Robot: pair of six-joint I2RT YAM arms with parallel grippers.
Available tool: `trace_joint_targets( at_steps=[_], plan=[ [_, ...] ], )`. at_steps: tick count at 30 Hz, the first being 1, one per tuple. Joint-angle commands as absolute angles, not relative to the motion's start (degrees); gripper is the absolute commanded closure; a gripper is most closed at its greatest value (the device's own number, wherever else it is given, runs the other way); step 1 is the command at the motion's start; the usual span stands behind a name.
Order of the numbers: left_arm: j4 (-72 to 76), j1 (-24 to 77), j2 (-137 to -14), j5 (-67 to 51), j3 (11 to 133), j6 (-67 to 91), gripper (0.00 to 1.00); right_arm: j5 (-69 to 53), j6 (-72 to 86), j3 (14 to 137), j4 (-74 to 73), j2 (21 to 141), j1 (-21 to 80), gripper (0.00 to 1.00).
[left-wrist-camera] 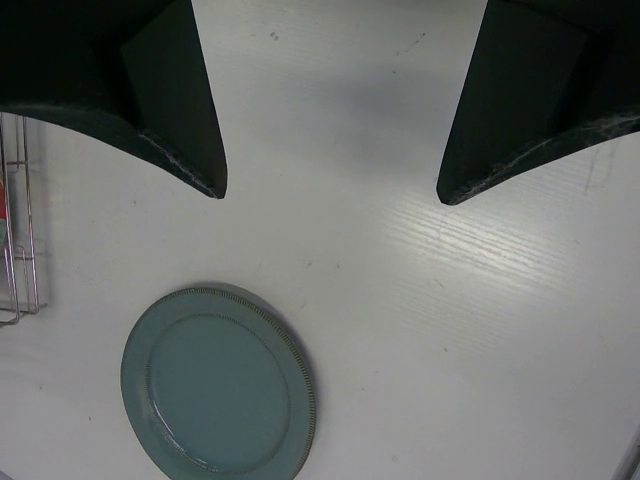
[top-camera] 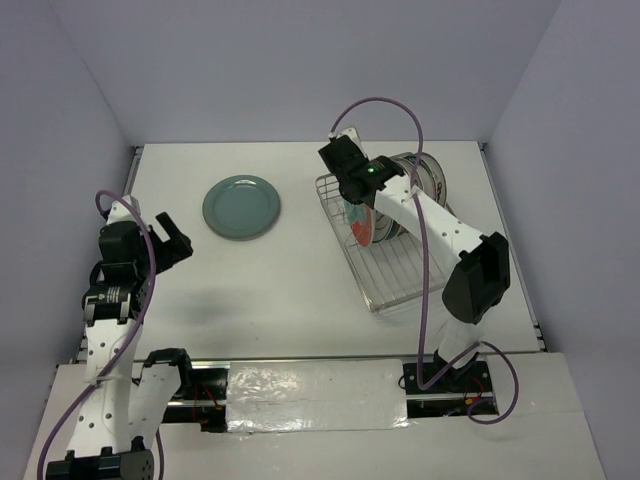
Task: Unload the plates from the dish rack
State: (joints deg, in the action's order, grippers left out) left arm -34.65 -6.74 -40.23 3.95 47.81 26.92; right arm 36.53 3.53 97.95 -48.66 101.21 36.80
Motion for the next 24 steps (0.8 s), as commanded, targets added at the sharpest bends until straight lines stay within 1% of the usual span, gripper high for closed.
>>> trace_joint_targets(
  at_steps=[1,5,9,10,12,13,14,15,16,17,18,19,20,21,23,24],
  plan=[
    [-32.3,-6.4,-39.9,4.0,48.2,25.8,0.0,44.8,4.8,106.2,-51.2,100.1,37.3,1.0],
    [-33.1,-6.4,-41.0,3.8,49.7,25.5,0.0,48.3,6.0,114.9,-58.0,99.7,38.4,1.0],
    [-32.4,-6.5,-42.0,1.1,51.8,26.5,0.0,51.5,6.8,125.0,-66.1,99.5,40.5,1.0],
    [-31.8,-6.5,-42.1,-2.3,52.2,27.0,0.0,52.6,6.9,128.9,-67.5,99.5,41.7,1.0],
    [-28.0,-6.4,-42.1,-8.8,52.6,27.3,0.0,54.2,7.1,131.7,-70.4,98.7,43.0,1.0],
    [-25.9,-6.5,-42.4,-18.0,52.6,27.6,0.01,52.6,7.3,133.4,-70.9,98.1,44.0,1.0],
    [-23.3,-6.5,-42.6,-23.8,52.5,28.2,0.0,50.0,7.6,133.7,-71.2,97.4,44.2,1.0],
    [-16.4,-6.5,-43.4,-30.0,51.3,30.8,0.0,46.4,7.6,133.0,-70.6,95.0,44.2,1.0],
    [-12.1,-6.4,-43.7,-41.1,50.6,33.0,0.0,42.1,7.6,131.5,-69.4,93.4,44.3,1.0],
    [-7.1,-6.4,-43.9,-45.5,49.4,36.3,0.0,32.4,7.0,129.5,-67.5,91.4,44.3,1.0],
    [-1.0,-6.4,-43.6,-49.2,46.1,44.1,0.01,26.4,6.2,123.6,-61.9,86.8,44.0,1.0],
    [12.3,-6.4,-43.4,-53.9,44.7,47.9,0.01,20.1,5.7,120.2,-58.8,84.2,43.2,1.0],
    [16.6,-6.2,-43.2,-54.8,43.5,50.9,0.0,14.1,5.7,117.3,-55.8,82.0,42.4,1.0],
    [19.0,-6.2,-43.0,-55.3,43.1,52.8,0.0,3.4,6.1,112.2,-50.9,78.3,41.4,1.0],
    [16.3,-5.9,-42.8,-54.7,44.9,49.3,0.0,-4.9,8.0,106.2,-45.0,73.9,38.4,1.0],
    [13.6,-5.6,-43.2,-54.3,45.8,47.6,0.0,-11.6,8.6,104.4,-42.7,72.7,37.6,1.0]
  ],
)
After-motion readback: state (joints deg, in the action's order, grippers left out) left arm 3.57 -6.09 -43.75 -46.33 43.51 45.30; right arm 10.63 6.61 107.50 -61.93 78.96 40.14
